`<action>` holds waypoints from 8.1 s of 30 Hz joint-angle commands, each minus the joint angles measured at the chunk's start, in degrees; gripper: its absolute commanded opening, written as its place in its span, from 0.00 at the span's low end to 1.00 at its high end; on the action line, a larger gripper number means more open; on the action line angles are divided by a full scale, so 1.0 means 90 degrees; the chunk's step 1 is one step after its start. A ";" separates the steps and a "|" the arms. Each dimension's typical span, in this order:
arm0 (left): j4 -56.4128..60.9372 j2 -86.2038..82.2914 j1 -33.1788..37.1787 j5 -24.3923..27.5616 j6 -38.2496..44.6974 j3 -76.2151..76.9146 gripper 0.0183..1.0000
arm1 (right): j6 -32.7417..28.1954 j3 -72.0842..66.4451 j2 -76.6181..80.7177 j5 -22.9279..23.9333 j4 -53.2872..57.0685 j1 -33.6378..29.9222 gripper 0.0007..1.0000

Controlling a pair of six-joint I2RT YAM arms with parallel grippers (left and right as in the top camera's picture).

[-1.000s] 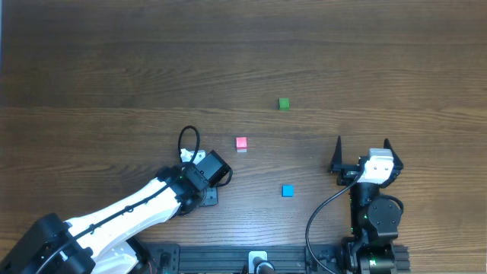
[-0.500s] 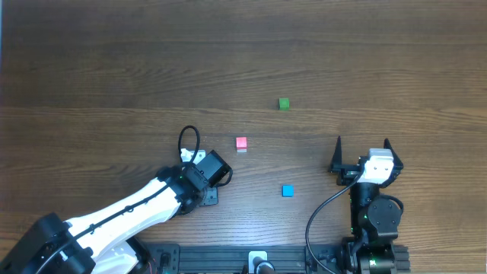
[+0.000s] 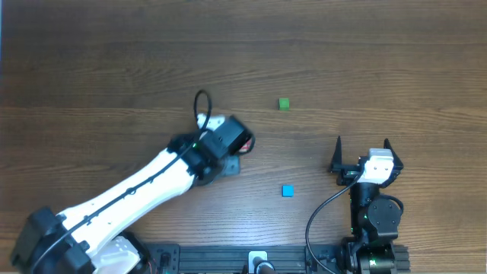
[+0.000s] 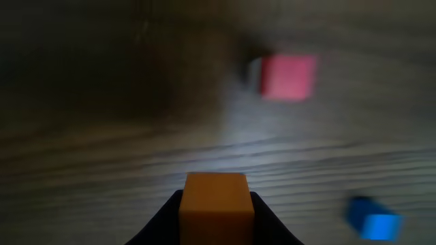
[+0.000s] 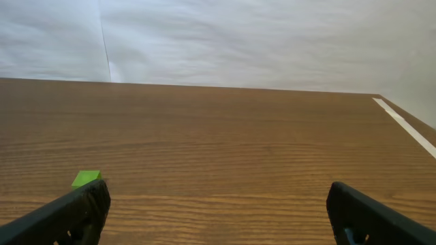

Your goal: Stack Cubes

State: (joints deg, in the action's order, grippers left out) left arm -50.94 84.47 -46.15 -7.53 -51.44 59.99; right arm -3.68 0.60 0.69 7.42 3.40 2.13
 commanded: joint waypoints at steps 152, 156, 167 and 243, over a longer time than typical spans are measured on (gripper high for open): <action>0.5289 -0.9367 0.5285 0.2237 0.5693 -0.6628 1.00 | -0.0029 -0.0034 -0.0041 -0.0010 0.0012 0.0017 0.99; 0.5302 -0.9367 0.5285 0.2237 0.5690 -0.6628 1.00 | -0.0029 -0.0034 -0.0041 -0.0010 0.0012 0.0017 0.99; 0.5302 -0.9367 0.5282 0.2237 0.5690 -0.6628 1.00 | -0.0027 -0.0034 -0.0041 -0.0010 0.0012 0.0017 0.99; 0.5302 -0.9343 0.5141 0.2237 0.5690 -0.6628 1.00 | 0.2599 0.9911 1.2675 -0.0277 0.5673 0.2016 0.99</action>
State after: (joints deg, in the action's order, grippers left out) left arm -3.36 0.84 0.38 12.05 -1.23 0.69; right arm 18.79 88.99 112.60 1.74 55.13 20.29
